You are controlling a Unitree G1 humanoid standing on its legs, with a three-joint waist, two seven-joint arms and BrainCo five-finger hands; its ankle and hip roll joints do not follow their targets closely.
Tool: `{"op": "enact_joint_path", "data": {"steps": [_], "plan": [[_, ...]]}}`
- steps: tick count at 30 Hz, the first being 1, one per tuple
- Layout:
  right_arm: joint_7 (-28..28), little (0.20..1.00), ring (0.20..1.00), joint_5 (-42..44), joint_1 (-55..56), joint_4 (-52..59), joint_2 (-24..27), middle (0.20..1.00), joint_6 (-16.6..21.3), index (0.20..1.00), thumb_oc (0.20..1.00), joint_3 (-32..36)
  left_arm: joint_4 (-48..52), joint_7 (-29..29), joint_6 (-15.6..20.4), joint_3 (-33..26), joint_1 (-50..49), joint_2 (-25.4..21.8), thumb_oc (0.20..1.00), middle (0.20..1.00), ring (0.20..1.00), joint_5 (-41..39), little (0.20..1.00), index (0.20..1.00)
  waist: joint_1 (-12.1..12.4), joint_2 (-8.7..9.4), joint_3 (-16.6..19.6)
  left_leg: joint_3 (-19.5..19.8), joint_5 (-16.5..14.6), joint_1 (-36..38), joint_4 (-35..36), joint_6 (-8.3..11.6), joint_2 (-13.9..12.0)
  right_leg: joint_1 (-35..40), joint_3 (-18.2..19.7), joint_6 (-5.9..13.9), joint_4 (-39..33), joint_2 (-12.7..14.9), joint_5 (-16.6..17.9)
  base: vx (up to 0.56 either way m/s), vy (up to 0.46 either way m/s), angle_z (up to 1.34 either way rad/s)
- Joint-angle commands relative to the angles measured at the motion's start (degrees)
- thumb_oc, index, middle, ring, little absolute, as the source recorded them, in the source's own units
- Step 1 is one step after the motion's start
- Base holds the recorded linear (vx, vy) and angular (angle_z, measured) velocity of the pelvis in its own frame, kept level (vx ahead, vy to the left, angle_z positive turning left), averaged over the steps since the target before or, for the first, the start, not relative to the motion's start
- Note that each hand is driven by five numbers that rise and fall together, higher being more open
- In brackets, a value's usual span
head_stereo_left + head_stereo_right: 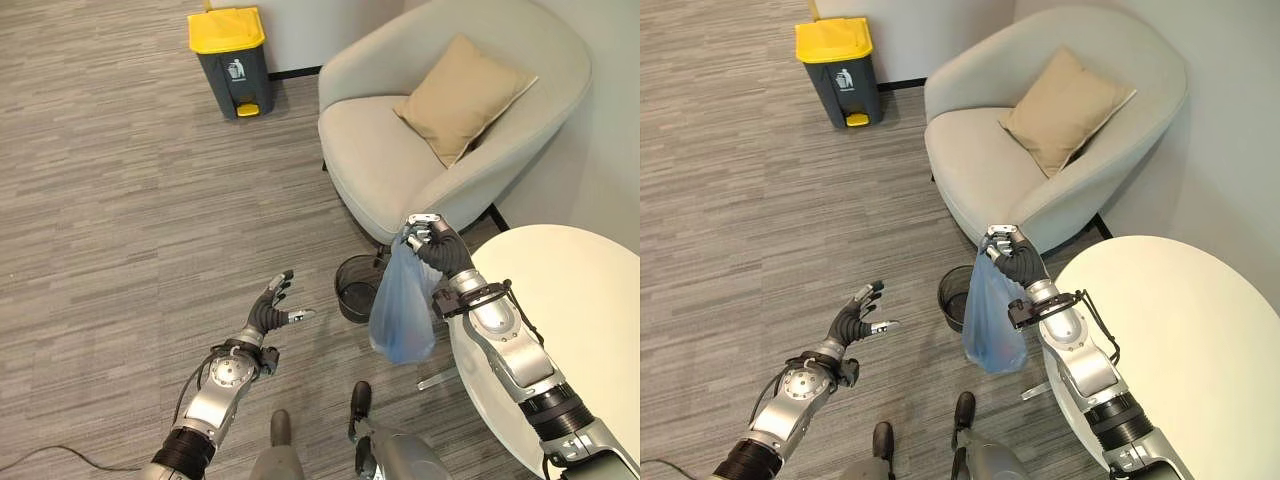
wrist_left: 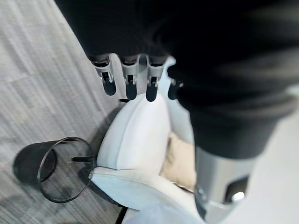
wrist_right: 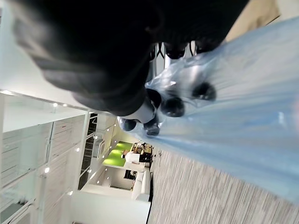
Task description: Gather garbage on tea table into small bin, then transfer packed bag to large trash can.
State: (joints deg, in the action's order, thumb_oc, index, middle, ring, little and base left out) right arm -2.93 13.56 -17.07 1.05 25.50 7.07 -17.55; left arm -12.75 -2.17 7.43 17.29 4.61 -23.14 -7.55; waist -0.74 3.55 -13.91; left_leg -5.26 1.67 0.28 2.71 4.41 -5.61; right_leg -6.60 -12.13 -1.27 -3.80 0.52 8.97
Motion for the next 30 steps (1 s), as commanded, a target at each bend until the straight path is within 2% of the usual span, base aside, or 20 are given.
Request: {"op": "enact_joint_path", "data": {"steps": [1, 5, 13, 15, 19, 21, 30], "plan": [[1.02, 0.200, 0.200, 2.25, -1.06, 4.01, -1.92, 0.200, 4.47, 0.200, 0.200, 0.10, 4.50, 1.59, 4.38, 0.87, -0.93, -3.47, 1.000, 1.000, 1.000, 2.34, 1.000, 1.000, 0.34, 1.31, 6.65, 0.04, -3.32, -4.21, -3.37, -0.53, 1.74, 5.41, 1.52, 5.47, 2.28, 3.01, -12.55, 0.02, 0.076, 0.07], [2.48, 0.200, 0.200, 3.25, -3.85, 5.34, -2.75, 0.200, 4.29, 0.200, 0.200, -2.49, 7.57, 2.53, 4.85, 3.46, 1.37, -3.79, 1.000, 1.000, 1.000, 1.43, 1.000, 1.000, 0.10, 1.84, 8.18, -0.60, -3.95, -2.02, -2.04, -1.02, 2.35, 6.19, 2.54, 6.21, 2.14, 3.31, -12.10, 0.03, 0.077, -0.16], [2.58, 0.200, 0.200, 3.83, -9.86, 4.03, -6.49, 0.200, 3.58, 0.200, 0.200, -7.70, 5.47, 0.37, 4.06, 7.30, 6.99, -1.32, 1.000, 1.000, 1.000, 2.21, 1.000, 1.000, 0.24, 2.79, 9.71, -1.13, -4.24, 0.05, -0.60, -1.71, 2.76, 7.11, 3.64, 6.82, 1.89, 3.58, -11.71, 0.02, 0.037, -0.05], [1.82, 0.200, 0.200, 4.61, -14.82, 2.70, -9.66, 0.200, 3.34, 0.200, 0.200, -10.70, 2.30, -1.98, 2.99, 9.14, 10.15, 0.32, 1.000, 1.000, 1.000, 5.10, 1.000, 1.000, 0.89, 3.57, 10.10, -1.08, -4.32, 0.68, -0.16, -1.99, 2.97, 7.42, 3.79, 6.99, 1.72, 3.58, -11.42, 0.01, 0.018, -0.01], [1.45, 0.200, 0.200, 4.98, -16.92, 2.59, -10.62, 0.200, 3.56, 0.200, 0.200, -11.66, 1.60, -3.66, 2.87, 9.47, 11.25, 0.47, 1.000, 1.000, 1.000, 7.50, 1.000, 1.000, 1.42, 4.03, 10.10, -1.00, -4.28, 0.79, 0.04, -2.03, 3.00, 7.53, 3.59, 7.05, 1.72, 3.62, -11.43, 0.00, 0.004, -0.01], [0.68, 0.200, 0.200, 6.74, -19.72, 2.69, -11.89, 0.200, 4.03, 0.200, 0.200, -13.10, 0.71, -5.50, 2.40, 10.03, 12.10, 0.83, 1.000, 1.000, 1.000, 9.66, 1.000, 1.000, 2.49, 4.94, 10.11, -0.64, -4.23, 0.74, 0.14, -2.11, 3.06, 7.52, 3.37, 7.20, 1.77, 3.76, -11.30, 0.00, 0.002, 0.02], [1.06, 0.200, 0.200, 9.28, -23.94, 3.13, -14.78, 0.200, 3.73, 0.200, 0.200, -16.13, -2.18, -3.03, 1.74, 14.00, 12.70, 2.00, 1.000, 1.000, 1.000, 9.39, 1.000, 1.000, 3.33, 5.83, 10.23, -0.59, -4.24, 0.73, 0.18, -2.40, 3.26, 7.40, 3.17, 7.42, 2.26, 3.95, -11.15, 0.00, 0.002, 0.02]]}}
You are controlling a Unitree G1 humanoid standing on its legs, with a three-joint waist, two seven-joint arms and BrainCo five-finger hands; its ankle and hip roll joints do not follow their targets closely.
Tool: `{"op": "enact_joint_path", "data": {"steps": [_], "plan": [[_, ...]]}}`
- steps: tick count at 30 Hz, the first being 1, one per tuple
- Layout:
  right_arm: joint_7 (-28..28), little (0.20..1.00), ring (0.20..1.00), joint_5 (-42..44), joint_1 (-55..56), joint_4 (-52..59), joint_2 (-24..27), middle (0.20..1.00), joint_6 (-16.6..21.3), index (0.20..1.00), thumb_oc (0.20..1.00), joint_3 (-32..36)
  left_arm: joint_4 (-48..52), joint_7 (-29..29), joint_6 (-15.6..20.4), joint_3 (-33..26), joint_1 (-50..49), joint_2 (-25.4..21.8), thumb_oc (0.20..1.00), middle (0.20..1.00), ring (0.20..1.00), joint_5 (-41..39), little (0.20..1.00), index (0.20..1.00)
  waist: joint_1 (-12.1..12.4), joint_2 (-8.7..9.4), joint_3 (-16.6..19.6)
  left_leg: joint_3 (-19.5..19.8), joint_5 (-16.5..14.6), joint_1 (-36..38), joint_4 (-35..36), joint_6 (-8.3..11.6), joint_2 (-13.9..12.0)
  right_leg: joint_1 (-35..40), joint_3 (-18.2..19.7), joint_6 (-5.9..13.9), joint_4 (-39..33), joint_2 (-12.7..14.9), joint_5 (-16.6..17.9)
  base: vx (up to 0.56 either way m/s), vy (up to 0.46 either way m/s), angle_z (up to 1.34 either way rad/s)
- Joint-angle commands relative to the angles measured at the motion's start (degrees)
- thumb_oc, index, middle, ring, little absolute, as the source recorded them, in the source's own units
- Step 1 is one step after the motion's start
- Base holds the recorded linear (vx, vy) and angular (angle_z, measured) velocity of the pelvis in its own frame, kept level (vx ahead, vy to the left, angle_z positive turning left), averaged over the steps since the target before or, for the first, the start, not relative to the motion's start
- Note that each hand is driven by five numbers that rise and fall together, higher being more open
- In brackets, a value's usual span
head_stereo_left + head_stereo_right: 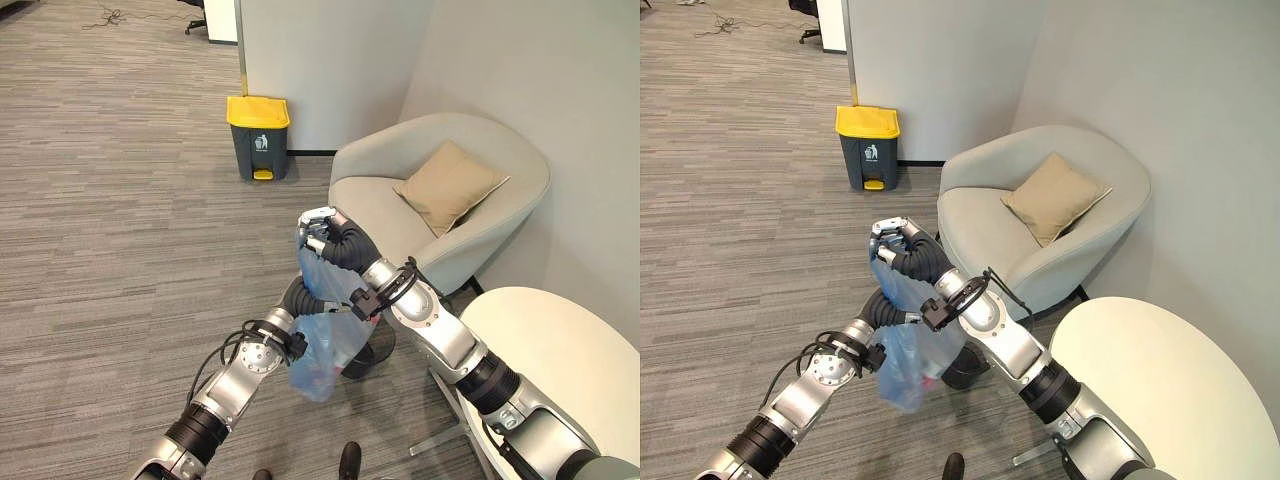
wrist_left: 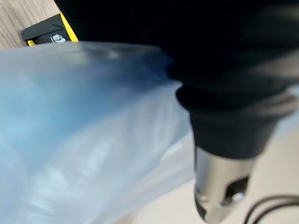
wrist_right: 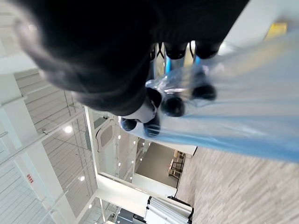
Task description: Gather garbage on tea table into small bin, then transfer packed bag to large trash can.
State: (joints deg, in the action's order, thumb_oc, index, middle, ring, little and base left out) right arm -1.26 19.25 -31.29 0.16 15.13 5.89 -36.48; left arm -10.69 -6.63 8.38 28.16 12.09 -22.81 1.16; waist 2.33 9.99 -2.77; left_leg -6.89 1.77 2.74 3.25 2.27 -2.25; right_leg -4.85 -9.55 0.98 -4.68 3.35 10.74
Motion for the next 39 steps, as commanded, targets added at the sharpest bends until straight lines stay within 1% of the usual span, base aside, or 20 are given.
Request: {"op": "enact_joint_path", "data": {"steps": [1, 6, 13, 14, 15, 20, 24, 26, 27, 30, 31, 32, 33, 34, 35, 39], "plan": [[-0.74, 0.200, 0.200, 4.03, -10.61, 3.67, -5.01, 0.200, 4.94, 0.200, 0.200, 2.24, -5.55, 1.77, 0.44, 4.04, 5.45, 2.33, 1.000, 1.000, 1.000, 0.21, 1.000, 1.000, 0.19, -0.55, -0.83, 1.03, -4.36, -1.69, -0.39, -0.37, -0.07, 5.63, 0.68, 5.16, 3.21, 1.19, -12.84, 0.00, 0.036, -0.02], [-0.76, 0.200, 0.200, 4.07, -11.69, 3.28, -5.82, 0.200, 4.60, 0.200, 0.200, 0.86, -8.27, 1.24, -0.40, 4.78, 5.81, 3.24, 1.000, 1.000, 1.000, 1.15, 1.000, 1.000, -0.24, -0.73, -0.51, 0.53, -4.54, -1.20, -0.17, -0.62, 0.06, 5.70, 1.17, 5.28, 3.33, 1.29, -12.63, 0.00, 0.028, -0.04], [-0.47, 0.200, 0.200, 4.45, -11.91, 3.20, -6.95, 0.200, 4.43, 0.200, 0.200, -0.68, -10.74, -1.38, -1.34, 4.47, 6.65, 4.11, 1.000, 1.000, 1.000, 3.57, 1.000, 1.000, -0.63, -1.14, -0.24, 0.10, -4.60, -0.58, 0.24, -0.80, 0.22, 5.81, 1.60, 5.29, 3.24, 1.40, -12.46, 0.00, 0.005, 0.00], [-0.37, 0.200, 0.200, 4.51, -11.89, 3.23, -7.10, 0.200, 4.41, 0.200, 0.200, -1.01, -10.93, -1.57, -1.35, 4.51, 6.91, 4.20, 0.636, 0.636, 0.636, 3.98, 0.636, 0.636, -0.70, -1.16, -0.20, 0.06, -4.61, -0.53, 0.27, -0.82, 0.24, 5.81, 1.62, 5.30, 3.24, 1.45, -12.44, 0.00, 0.000, 0.00], [-0.26, 0.200, 0.200, 4.66, -11.86, 3.25, -7.30, 0.200, 4.39, 0.200, 0.200, -1.17, -10.90, -1.73, -1.35, 4.43, 7.07, 4.31, 0.200, 0.200, 0.200, 4.05, 0.200, 0.200, -0.73, -1.20, -0.18, 0.07, -4.61, -0.50, 0.26, -0.83, 0.26, 5.81, 1.66, 5.30, 3.23, 1.46, -12.43, 0.00, 0.000, 0.00], [0.63, 0.200, 0.200, 5.32, -11.18, 3.72, -7.58, 0.200, 4.31, 0.200, 0.200, -1.96, -8.88, -2.82, -0.48, 3.56, 8.39, 4.36, 0.200, 0.200, 0.200, 2.58, 0.200, 0.200, -0.96, -1.28, -0.09, 0.05, -4.65, -0.33, 0.29, -0.91, 0.41, 6.00, 1.79, 5.29, 3.18, 1.55, -12.39, 0.00, 0.000, 0.00], [1.41, 0.200, 0.200, 4.94, -9.42, 3.46, -7.01, 0.200, 4.12, 0.200, 0.200, -2.22, -2.87, -3.73, 1.11, 1.12, 8.41, 3.56, 0.200, 0.200, 0.200, -1.34, 0.200, 0.200, -0.90, -1.45, -0.18, 0.12, -4.62, -0.15, 0.47, -0.96, 0.51, 6.11, 1.55, 5.32, 3.21, 1.65, -12.36, 0.00, 0.000, 0.00], [1.50, 0.200, 0.200, 4.69, -9.14, 3.39, -6.89, 0.200, 4.11, 0.200, 0.200, -2.22, -1.99, -3.73, 1.36, 0.87, 8.32, 3.49, 0.200, 0.200, 0.200, -1.98, 0.200, 0.200, -0.91, -1.47, -0.19, 0.15, -4.63, -0.16, 0.47, -0.97, 0.54, 6.10, 1.55, 5.31, 3.23, 1.66, -12.38, 0.00, 0.000, 0.00], [1.80, 0.200, 0.200, 3.19, -8.21, 3.25, -6.24, 0.200, 4.01, 0.200, 0.200, -2.16, 0.19, -4.20, 2.16, -0.08, 8.22, 3.32, 0.200, 0.200, 0.200, -3.69, 0.200, 0.200, -0.93, -1.53, -0.21, 0.23, -4.66, -0.10, 0.48, -0.99, 0.55, 6.08, 1.53, 5.34, 3.24, 1.71, -12.41, 0.00, 0.000, 0.00], [1.99, 0.200, 0.200, -0.58, -7.44, 3.64, -4.57, 0.200, 3.81, 0.200, 0.200, -1.78, 2.87, -4.15, 2.97, -1.20, 7.93, 2.94, 0.200, 0.200, 0.200, -5.51, 0.200, 0.200, -1.02, -1.58, -0.20, 0.29, -4.70, -0.02, 0.54, -1.01, 0.58, 6.14, 1.46, 5.39, 3.23, 1.77, -12.48, 0.00, 0.000, 0.00], [1.98, 0.200, 0.200, -0.62, -7.39, 3.69, -4.56, 0.200, 3.78, 0.200, 0.200, -1.79, 2.92, -4.13, 2.94, -1.22, 7.89, 2.92, 0.200, 0.200, 0.200, -5.53, 0.200, 0.200, -1.02, -1.60, -0.20, 0.29, -4.71, 0.00, 0.54, -1.01, 0.57, 6.16, 1.45, 5.40, 3.23, 1.77, -12.49, 0.00, 0.000, 0.00], [2.14, 0.272, 0.272, -3.97, -6.85, 3.87, -3.21, 0.272, 3.57, 0.272, 0.272, -1.51, 4.03, -4.11, 3.32, -2.06, 7.48, 2.79, 0.200, 0.200, 0.200, -6.74, 0.200, 0.200, -1.10, -1.65, -0.23, 0.38, -4.71, 0.01, 0.49, -1.04, 0.62, 6.24, 1.54, 5.40, 3.21, 1.80, -12.48, 0.00, 0.000, 0.00], [2.12, 0.354, 0.354, -4.03, -6.80, 3.91, -3.20, 0.354, 3.55, 0.354, 0.354, -1.54, 4.08, -4.09, 3.29, -2.08, 7.44, 2.79, 0.200, 0.200, 0.200, -6.76, 0.200, 0.200, -1.11, -1.67, -0.23, 0.38, -4.72, 0.02, 0.49, -1.04, 0.62, 6.26, 1.53, 5.40, 3.20, 1.79, -12.48, 0.00, 0.000, 0.00], [1.84, 0.580, 0.580, -5.54, -6.65, 4.18, -2.65, 0.580, 3.52, 0.580, 0.580, -1.32, 4.61, -4.11, 3.46, -2.33, 7.20, 2.77, 0.200, 0.200, 0.200, -7.23, 0.200, 0.200, -1.14, -1.69, -0.22, 0.36, -4.73, 0.09, 0.51, -1.06, 0.61, 6.31, 1.54, 5.40, 3.18, 1.79, -12.51, 0.00, 0.000, 0.00], [1.70, 1.000, 1.000, -9.57, -6.29, 4.57, -1.21, 1.000, 3.30, 1.000, 1.000, -0.66, 5.35, -3.86, 3.60, -3.08, 6.48, 2.56, 0.200, 0.200, 0.200, -8.03, 0.200, 0.200, -1.24, -1.76, -0.25, 0.34, -4.77, 0.14, 0.50, -1.09, 0.60, 6.37, 1.57, 5.43, 3.17, 1.83, -12.56, 0.00, 0.000, 0.00], [0.81, 1.000, 1.000, -17.02, -5.35, 6.03, 1.27, 1.000, 3.30, 1.000, 1.000, 0.58, 5.82, -3.40, 3.54, -4.33, 4.54, 2.38, 0.200, 0.200, 0.200, -9.41, 0.200, 0.200, -1.46, -2.11, -0.10, 0.35, -4.79, 0.37, 0.65, -1.18, 0.67, 6.51, 1.67, 5.45, 3.06, 1.85, -12.57, 0.00, 0.000, 0.00]]}}
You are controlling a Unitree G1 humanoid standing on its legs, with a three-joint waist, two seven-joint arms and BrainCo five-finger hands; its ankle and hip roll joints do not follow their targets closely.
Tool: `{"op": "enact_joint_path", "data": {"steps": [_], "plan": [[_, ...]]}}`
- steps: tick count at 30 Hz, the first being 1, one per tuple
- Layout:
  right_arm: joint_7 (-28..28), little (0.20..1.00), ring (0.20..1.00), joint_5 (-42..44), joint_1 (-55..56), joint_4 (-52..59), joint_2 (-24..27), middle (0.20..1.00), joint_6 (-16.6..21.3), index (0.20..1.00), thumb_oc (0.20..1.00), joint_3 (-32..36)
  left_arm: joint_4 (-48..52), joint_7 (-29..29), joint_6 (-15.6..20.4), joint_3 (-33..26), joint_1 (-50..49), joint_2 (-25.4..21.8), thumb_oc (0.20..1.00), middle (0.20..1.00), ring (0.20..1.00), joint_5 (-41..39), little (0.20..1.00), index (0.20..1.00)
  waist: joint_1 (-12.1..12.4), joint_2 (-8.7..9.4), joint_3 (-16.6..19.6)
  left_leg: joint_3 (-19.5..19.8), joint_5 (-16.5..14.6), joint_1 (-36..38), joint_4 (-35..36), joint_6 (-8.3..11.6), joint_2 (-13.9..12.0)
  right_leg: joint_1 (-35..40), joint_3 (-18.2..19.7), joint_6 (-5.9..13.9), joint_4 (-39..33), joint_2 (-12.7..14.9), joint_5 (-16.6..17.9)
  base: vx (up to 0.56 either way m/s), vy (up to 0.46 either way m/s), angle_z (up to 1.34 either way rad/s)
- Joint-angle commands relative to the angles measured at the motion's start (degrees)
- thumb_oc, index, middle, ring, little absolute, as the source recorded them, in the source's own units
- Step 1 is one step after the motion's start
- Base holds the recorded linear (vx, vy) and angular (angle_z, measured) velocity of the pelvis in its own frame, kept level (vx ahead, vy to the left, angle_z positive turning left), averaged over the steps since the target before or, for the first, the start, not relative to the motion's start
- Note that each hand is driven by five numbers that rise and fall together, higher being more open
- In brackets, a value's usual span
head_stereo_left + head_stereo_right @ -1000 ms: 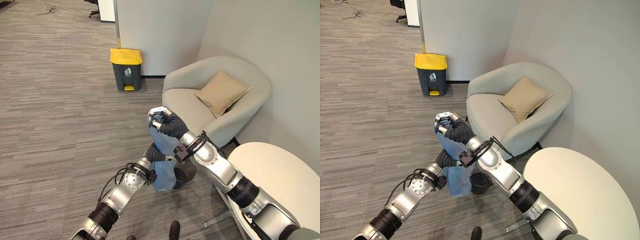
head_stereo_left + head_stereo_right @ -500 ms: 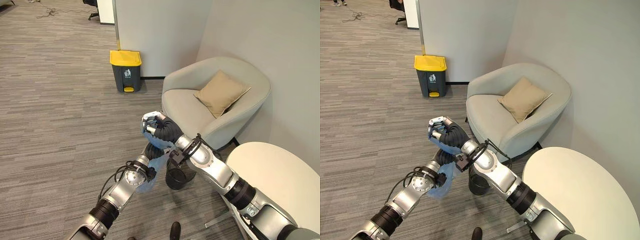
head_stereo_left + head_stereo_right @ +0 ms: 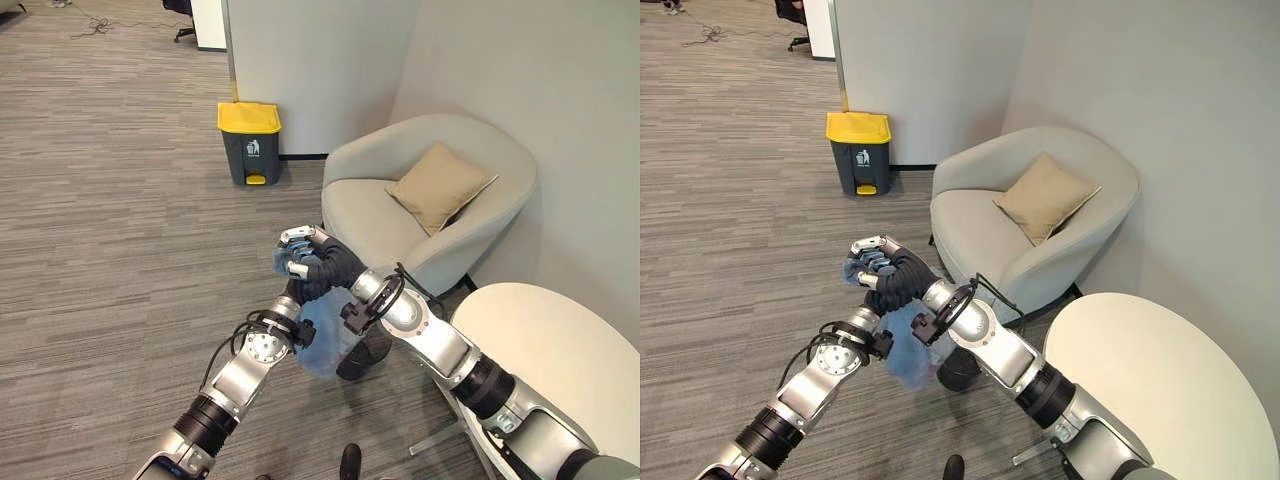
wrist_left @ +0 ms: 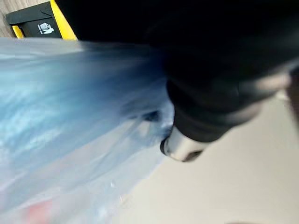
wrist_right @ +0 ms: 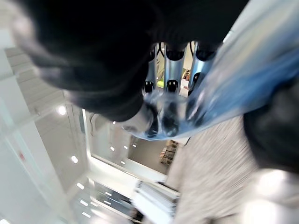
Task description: Gather garbage on tea table into small bin, then transfer packed bag to large trash can.
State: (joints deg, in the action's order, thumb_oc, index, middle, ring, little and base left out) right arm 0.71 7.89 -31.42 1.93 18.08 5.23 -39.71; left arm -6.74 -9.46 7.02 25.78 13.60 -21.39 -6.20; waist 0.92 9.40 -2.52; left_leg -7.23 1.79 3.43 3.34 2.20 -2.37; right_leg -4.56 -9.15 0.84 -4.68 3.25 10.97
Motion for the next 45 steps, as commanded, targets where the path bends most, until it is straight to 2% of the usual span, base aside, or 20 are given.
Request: {"op": "enact_joint_path", "data": {"steps": [1, 4, 15, 20, 25, 28, 31, 34, 40, 42, 45], "plan": [[-1.44, 1.000, 1.000, -7.07, -4.88, 4.45, -1.29, 1.000, 3.99, 1.000, 1.000, 4.20, 1.88, -0.56, 4.91, -2.35, 2.49, 0.95, 0.200, 0.200, 0.200, -2.39, 0.200, 0.200, -0.14, -1.61, -0.37, 0.70, -4.82, -0.30, 0.57, -1.14, 0.81, 6.23, 1.35, 5.61, 3.05, 1.95, -12.78, 0.00, 0.000, 0.00], [-2.30, 1.000, 1.000, -10.47, -2.86, 5.00, -0.50, 1.000, 3.70, 1.000, 1.000, 5.52, 1.38, 0.04, 4.56, -3.37, 0.08, 1.43, 0.200, 0.200, 0.200, -5.24, 0.200, 0.200, -0.44, -1.98, -0.31, 0.65, -4.83, -0.18, 0.55, -1.23, 0.83, 6.29, 1.60, 5.63, 2.91, 1.90, -12.77, 0.02, -0.007, -0.10], [-4.39, 1.000, 1.000, -12.62, 5.18, 5.96, 1.11, 1.000, 3.02, 1.000, 1.000, 10.71, -2.00, 0.48, 3.00, -8.00, -6.99, 3.36, 0.200, 0.200, 0.200, -15.13, 0.200, 0.200, -1.06, -2.58, -0.40, 0.45, -4.67, 0.11, 0.67, -1.37, 0.85, 6.63, 1.80, 5.57, 2.73, 1.79, -12.83, 0.00, -0.005, -0.03], [-5.37, 1.000, 1.000, -11.83, 15.30, 9.47, 4.57, 1.000, 4.48, 1.000, 1.000, 20.06, -3.16, 2.11, 2.39, -14.07, -13.09, 3.13, 0.200, 0.200, 0.200, -17.74, 0.200, 0.200, -1.95, -3.06, -0.02, 0.34, -4.69, 0.49, 0.93, -1.36, 0.81, 7.00, 1.82, 5.68, 2.43, 1.65, -12.99, 0.01, 0.001, 0.01], [-2.64, 1.000, 1.000, -12.88, 30.73, 0.30, 7.39, 1.000, 2.59, 1.000, 1.000, 28.85, -7.84, 6.05, 1.25, -21.54, -19.25, 2.52, 0.200, 0.200, 0.200, -18.96, 0.200, 0.200, -3.17, -3.57, -0.22, 0.12, -4.74, 0.39, 0.92, -1.27, 0.71, 6.73, 1.67, 5.75, 2.63, 1.63, -13.21, 0.00, -0.009, -0.04], [-0.50, 1.000, 1.000, -16.40, 38.42, -10.62, 8.89, 1.000, 1.36, 1.000, 1.000, 32.06, -10.74, 8.59, 1.35, -27.01, -24.51, -0.59, 0.200, 0.200, 0.200, -11.79, 0.200, 0.200, -3.18, -4.14, -1.02, 0.57, -4.91, 0.21, 0.44, -1.16, 0.73, 6.59, 1.44, 5.55, 3.23, 1.64, -13.67, 0.00, 0.000, 0.00], [-0.34, 1.000, 1.000, -15.14, 39.58, -17.43, 7.61, 1.000, 0.29, 1.000, 1.000, 32.46, -16.99, 8.42, 0.43, -30.99, -27.35, 1.55, 0.200, 0.200, 0.200, -15.56, 0.200, 0.200, -2.54, -4.30, -1.61, 1.22, -5.10, -0.07, -0.57, -0.97, 0.56, 7.16, 1.05, 5.15, 3.23, 1.49, -14.25, -0.01, -0.052, 0.07], [-0.31, 1.000, 1.000, -14.26, 39.90, -17.78, 7.11, 1.000, 0.47, 1.000, 1.000, 32.04, -17.80, 7.99, 0.63, -32.62, -29.13, 2.34, 0.200, 0.200, 0.200, -16.63, 0.200, 0.200, -1.99, -4.28, -2.29, 2.02, -5.34, -0.77, -1.85, -0.83, 0.41, 7.19, 0.83, 4.70, 3.52, 1.31, -14.86, 0.00, -0.054, 0.09], [-2.14, 1.000, 1.000, -11.88, 37.70, -17.52, 7.36, 1.000, 1.01, 1.000, 1.000, 31.71, -17.61, 6.84, 1.59, -31.76, -26.87, 1.79, 0.200, 0.200, 0.200, -17.00, 0.200, 0.200, -0.80, -3.78, -6.16, 3.22, -5.27, -7.48, -7.58, 0.26, 0.53, 4.82, -1.13, 4.06, 3.83, 1.99, -14.67, -0.12, -0.038, 0.33], [-3.15, 1.000, 1.000, -11.19, 36.94, -17.82, 7.44, 1.000, 0.92, 1.000, 1.000, 32.05, -17.62, 6.49, 1.79, -30.99, -25.11, 1.59, 0.200, 0.200, 0.200, -17.25, 0.200, 0.200, -0.60, -3.51, -7.34, 1.70, -4.89, -10.66, -9.88, 0.84, 0.10, 3.82, -3.61, 4.04, 4.03, 2.97, -14.40, -0.13, 0.002, 0.61], [-4.03, 1.000, 1.000, -11.04, 36.85, -18.22, 7.60, 1.000, 0.78, 1.000, 1.000, 32.74, -16.76, 6.66, 1.85, -30.03, -23.83, 1.52, 0.200, 0.200, 0.200, -17.18, 0.200, 0.200, -1.40, -3.74, -7.65, -6.30, -5.54, -11.98, -12.26, 0.42, -2.62, 3.14, -8.70, 4.19, 4.58, 4.72, -14.40, -0.03, 0.053, 0.84]]}}
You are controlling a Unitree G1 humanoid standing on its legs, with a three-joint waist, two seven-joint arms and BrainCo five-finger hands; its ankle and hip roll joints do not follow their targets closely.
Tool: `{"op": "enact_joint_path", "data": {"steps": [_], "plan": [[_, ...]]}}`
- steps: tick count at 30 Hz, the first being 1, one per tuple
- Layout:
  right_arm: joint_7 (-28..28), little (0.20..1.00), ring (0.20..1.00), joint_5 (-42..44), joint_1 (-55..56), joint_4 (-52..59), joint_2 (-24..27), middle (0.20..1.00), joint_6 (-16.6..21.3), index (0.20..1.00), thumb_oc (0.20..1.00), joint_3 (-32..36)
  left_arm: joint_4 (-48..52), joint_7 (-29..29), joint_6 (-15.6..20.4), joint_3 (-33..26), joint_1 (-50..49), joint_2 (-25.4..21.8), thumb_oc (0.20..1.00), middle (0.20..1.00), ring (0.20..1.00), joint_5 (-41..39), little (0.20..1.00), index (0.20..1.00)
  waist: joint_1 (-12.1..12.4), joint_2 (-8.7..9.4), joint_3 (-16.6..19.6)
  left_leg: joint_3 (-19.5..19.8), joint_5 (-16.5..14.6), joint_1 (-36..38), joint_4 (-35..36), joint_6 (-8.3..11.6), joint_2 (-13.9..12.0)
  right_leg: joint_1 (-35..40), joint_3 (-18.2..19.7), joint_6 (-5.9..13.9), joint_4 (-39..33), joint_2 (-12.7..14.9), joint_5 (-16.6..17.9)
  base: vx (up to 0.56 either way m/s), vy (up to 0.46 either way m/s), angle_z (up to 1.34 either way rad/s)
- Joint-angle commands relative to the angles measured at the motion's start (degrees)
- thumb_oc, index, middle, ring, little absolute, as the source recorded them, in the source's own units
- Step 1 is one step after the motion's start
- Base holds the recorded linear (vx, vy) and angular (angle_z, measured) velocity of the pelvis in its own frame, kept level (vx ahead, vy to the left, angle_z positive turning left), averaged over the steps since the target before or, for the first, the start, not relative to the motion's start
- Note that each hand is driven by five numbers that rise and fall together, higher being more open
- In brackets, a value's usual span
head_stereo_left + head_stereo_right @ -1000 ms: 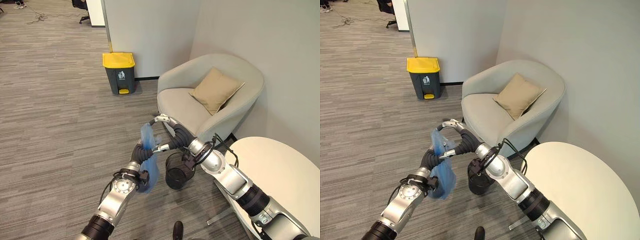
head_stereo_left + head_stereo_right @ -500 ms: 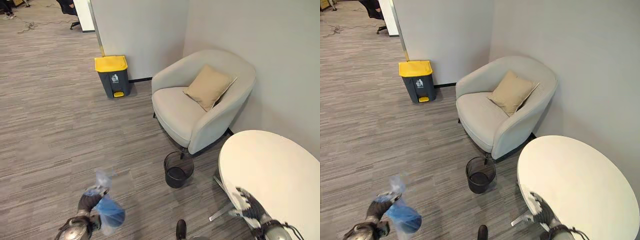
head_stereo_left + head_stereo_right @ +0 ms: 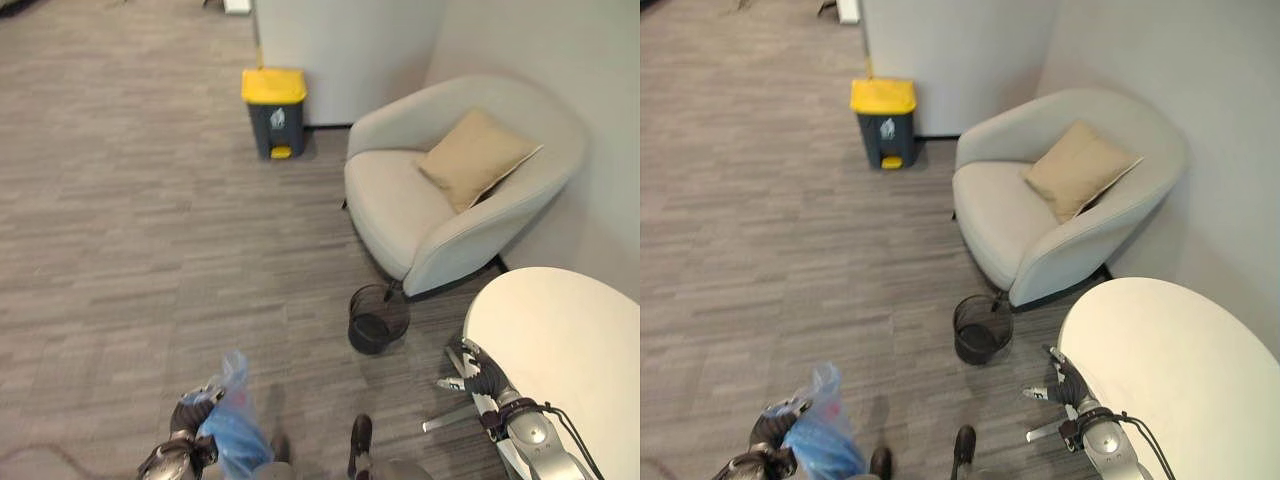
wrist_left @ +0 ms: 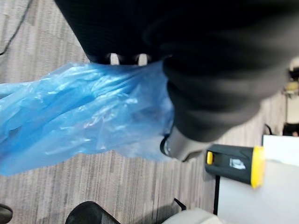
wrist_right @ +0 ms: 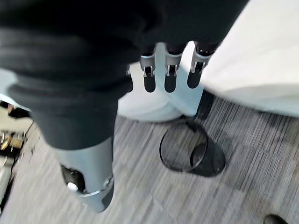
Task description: Gather garbage on tea table into small bin, then transfer packed bag to large trash can.
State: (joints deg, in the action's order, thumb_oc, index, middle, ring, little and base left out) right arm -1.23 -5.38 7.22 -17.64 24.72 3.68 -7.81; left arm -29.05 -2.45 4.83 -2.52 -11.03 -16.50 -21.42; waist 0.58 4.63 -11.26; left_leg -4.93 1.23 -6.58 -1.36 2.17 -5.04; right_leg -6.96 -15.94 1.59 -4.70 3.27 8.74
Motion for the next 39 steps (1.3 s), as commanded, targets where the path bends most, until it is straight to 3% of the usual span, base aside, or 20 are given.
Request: {"op": "enact_joint_path", "data": {"steps": [1, 4, 8, 11, 13, 14, 16, 19, 23, 25, 26, 27, 29, 30, 31, 33, 34, 39], "plan": [[-2.17, 1.000, 1.000, 2.11, -1.51, 1.30, 0.88, 1.000, 2.21, 1.000, 1.000, 0.96, 5.59, -0.10, 3.97, -1.62, 0.99, -3.51, 0.200, 0.200, 0.200, -1.82, 0.200, 0.200, -1.54, 0.76, 1.39, -10.77, -6.49, -1.07, -7.73, 0.82, -1.04, 6.00, -2.65, 3.84, 4.80, 4.82, -13.08, 0.08, 0.092, 0.86], [-2.17, 1.000, 1.000, 2.22, -1.17, 1.05, 0.46, 1.000, 2.08, 1.000, 1.000, 0.79, 5.47, 0.22, 3.88, -1.12, 1.10, -3.76, 0.200, 0.200, 0.200, -1.27, 0.200, 0.200, -2.05, 0.26, 1.34, -12.14, -6.80, -0.56, -7.70, 0.43, -1.31, 6.13, -3.83, 4.18, 5.48, 5.18, -13.03, 0.07, 0.109, 0.67], [-1.95, 1.000, 1.000, 2.32, -1.76, 0.24, -1.09, 1.000, 1.35, 1.000, 1.000, 0.38, 5.14, 0.91, 3.44, -0.07, 1.71, -4.48, 0.200, 0.200, 0.200, -0.01, 0.200, 0.200, -1.99, 0.45, 1.76, -11.47, -8.02, -0.46, -6.45, -1.28, 0.72, 6.04, -4.58, 5.45, 9.24, 8.02, -13.66, 0.13, 0.253, 0.38], [-2.13, 1.000, 1.000, 2.28, -2.73, 0.29, -2.33, 1.000, 1.20, 1.000, 1.000, 0.01, 5.88, 0.76, 3.43, 0.33, 2.87, -6.09, 0.200, 0.200, 0.200, 1.62, 0.200, 0.200, -1.69, 0.52, 0.46, -10.14, -9.70, 0.40, -6.26, -3.35, 3.22, 3.14, -2.14, 6.36, 18.44, 11.02, -13.52, 0.13, 0.255, 0.14], [-2.24, 1.000, 1.000, 2.80, -2.81, 1.03, -2.77, 1.000, 1.26, 1.000, 1.000, 0.17, 6.43, 0.41, 3.59, 0.72, 3.51, -6.66, 0.200, 0.200, 0.200, 1.88, 0.200, 0.200, -2.38, 0.44, -0.58, -9.34, -9.01, 0.36, -6.41, -4.37, 3.98, -0.39, 1.55, 5.94, 22.56, 9.82, -11.97, 0.04, 0.139, 0.22], [-2.18, 1.000, 1.000, 2.88, -2.51, 1.20, -2.86, 1.000, 1.28, 1.000, 1.000, 0.27, 6.56, 0.50, 3.57, 0.74, 3.61, -6.76, 0.200, 0.200, 0.200, 1.99, 0.200, 0.200, -3.01, 0.24, -0.70, -8.56, -9.23, 0.98, -5.96, -4.51, 4.33, -2.03, 4.28, 5.55, 23.27, 7.84, -12.73, 0.00, 0.070, 0.29], [-2.18, 1.000, 1.000, 3.11, -2.49, 1.16, -2.84, 1.000, 1.37, 1.000, 1.000, 0.32, 6.41, 0.51, 3.71, 0.73, 3.82, -6.71, 0.200, 0.200, 0.200, 1.76, 0.200, 0.200, -3.53, 0.08, -0.84, -7.89, -9.41, 1.53, -5.55, -4.61, 4.72, -3.56, 6.34, 5.28, 22.96, 6.24, -12.97, 0.11, 0.064, 0.42], [-2.54, 1.000, 1.000, 3.90, -3.64, 0.70, -2.58, 1.000, 1.41, 1.000, 1.000, -0.06, 6.16, -0.08, 3.77, 0.70, 4.50, -6.71, 0.200, 0.200, 0.200, 1.14, 0.200, 0.200, -3.61, -0.05, -1.73, -7.16, -10.63, 3.32, -5.06, -4.83, 5.16, -6.29, 5.37, 5.20, 19.72, 6.48, -10.74, 0.20, 0.033, 0.22], [-2.83, 1.000, 1.000, 3.88, -3.84, 0.70, -1.85, 1.000, 1.09, 1.000, 1.000, 0.31, 4.84, -0.72, 3.89, 0.94, 6.35, -6.21, 0.200, 0.200, 0.200, 1.29, 0.200, 0.200, -5.07, 0.23, -2.64, -4.18, -14.25, 8.50, -4.69, -4.39, 7.04, -11.04, 3.29, 6.88, 11.35, 6.00, -6.32, 0.40, -0.038, 0.13], [-2.74, 1.000, 1.000, 3.68, -2.53, 0.98, -1.56, 1.000, 0.96, 1.000, 1.000, 0.71, 4.65, -0.58, 3.96, 1.96, 6.47, -5.52, 0.200, 0.200, 0.200, 1.74, 0.200, 0.200, -6.64, 0.10, -2.18, -1.37, -16.68, 12.27, -4.39, -3.29, 7.58, -12.79, 4.47, 7.30, 10.79, 5.73, -4.86, 0.70, -0.221, 0.77], [-2.56, 1.000, 1.000, 3.83, -1.68, 0.85, -1.11, 1.000, 1.19, 1.000, 1.000, 1.04, 4.86, -0.18, 3.90, 2.05, 5.60, -5.30, 0.200, 0.200, 0.200, 1.82, 0.200, 0.200, -7.29, -0.31, -0.94, -0.68, -17.67, 13.60, -4.71, -2.48, 6.89, -12.39, 5.63, 6.44, 11.71, 5.57, -4.91, 0.88, -0.446, 1.25], [-2.34, 1.000, 1.000, 3.82, -0.72, 0.47, -0.82, 1.000, 1.52, 1.000, 1.000, 1.24, 4.62, 0.12, 3.52, 1.94, 4.21, -4.37, 0.200, 0.200, 0.200, 1.23, 0.200, 0.200, -8.26, -1.61, 0.55, -0.88, -15.50, 14.72, -8.16, 0.43, 3.26, -10.75, 5.32, 4.78, 13.53, 4.22, -7.02, 0.74, -0.427, 1.45], [-2.42, 1.000, 1.000, 4.46, -0.63, 0.26, 0.00, 1.000, 1.76, 1.000, 1.000, 1.30, 4.55, 0.42, 3.56, 1.84, 3.87, -4.35, 0.200, 0.200, 0.200, 0.35, 0.200, 0.200, -8.52, -1.69, 1.00, -1.53, -8.30, 10.07, -19.62, 2.22, 0.42, -7.03, 4.82, 2.33, 12.41, 2.18, -9.27, 0.52, -0.393, 0.86], [-2.64, 1.000, 1.000, 4.35, -0.80, -0.38, 0.36, 1.000, 1.70, 1.000, 1.000, 1.20, 4.17, 0.23, 3.60, 2.03, 4.30, -4.23, 0.200, 0.200, 0.200, 0.30, 0.200, 0.200, -8.46, -1.38, 0.86, -2.02, -6.72, 7.98, -22.95, 2.15, -0.32, -5.80, 5.05, 1.50, 11.79, 1.62, -10.31, 0.36, -0.263, 0.12], [-2.83, 1.000, 1.000, 4.38, -1.03, -0.89, 0.81, 1.000, 1.77, 1.000, 1.000, 0.99, 4.06, 0.20, 3.66, 2.08, 4.48, -4.14, 0.200, 0.200, 0.200, 0.16, 0.200, 0.200, -8.08, -1.41, 0.46, -2.36, -7.64, 6.84, -23.81, 1.39, -0.67, -4.83, 5.42, 1.06, 11.66, 1.04, -11.32, 0.16, -0.093, -0.22], [-2.83, 1.000, 1.000, 4.38, -1.03, -0.89, 0.82, 1.000, 1.77, 1.000, 1.000, 0.99, 4.05, 0.20, 3.66, 2.08, 4.48, -4.14, 0.200, 0.200, 0.200, 0.16, 0.200, 0.200, -8.07, -1.41, 0.45, -2.36, -7.64, 6.84, -23.82, 1.39, -0.68, -4.83, 5.42, 1.06, 11.66, 1.03, -11.32, 0.25, -0.060, -0.85], [-3.01, 1.000, 1.000, 5.06, -2.25, -0.75, 1.86, 1.000, 1.75, 1.000, 1.000, 1.06, 4.03, 0.02, 3.74, 2.85, 5.64, -4.41, 0.200, 0.200, 0.200, 0.49, 0.200, 0.200, -6.26, 0.42, -0.85, -0.76, -11.75, -3.13, -19.57, -0.54, 2.33, -1.20, 8.15, 1.19, 10.47, 1.26, -13.48, 0.48, -0.087, -0.66], [-4.07, 1.000, 1.000, 5.78, -3.15, -2.57, 1.20, 1.000, 1.70, 1.000, 1.000, 0.51, 4.61, -0.32, 3.89, 3.37, 6.30, -4.78, 0.200, 0.200, 0.200, 0.58, 0.200, 0.200, -2.89, -0.05, -2.12, 2.05, -0.70, -11.95, -9.87, 1.43, 4.21, 3.93, 10.19, 0.78, 9.08, -1.58, -15.79, 0.35, -0.001, -0.41]]}}
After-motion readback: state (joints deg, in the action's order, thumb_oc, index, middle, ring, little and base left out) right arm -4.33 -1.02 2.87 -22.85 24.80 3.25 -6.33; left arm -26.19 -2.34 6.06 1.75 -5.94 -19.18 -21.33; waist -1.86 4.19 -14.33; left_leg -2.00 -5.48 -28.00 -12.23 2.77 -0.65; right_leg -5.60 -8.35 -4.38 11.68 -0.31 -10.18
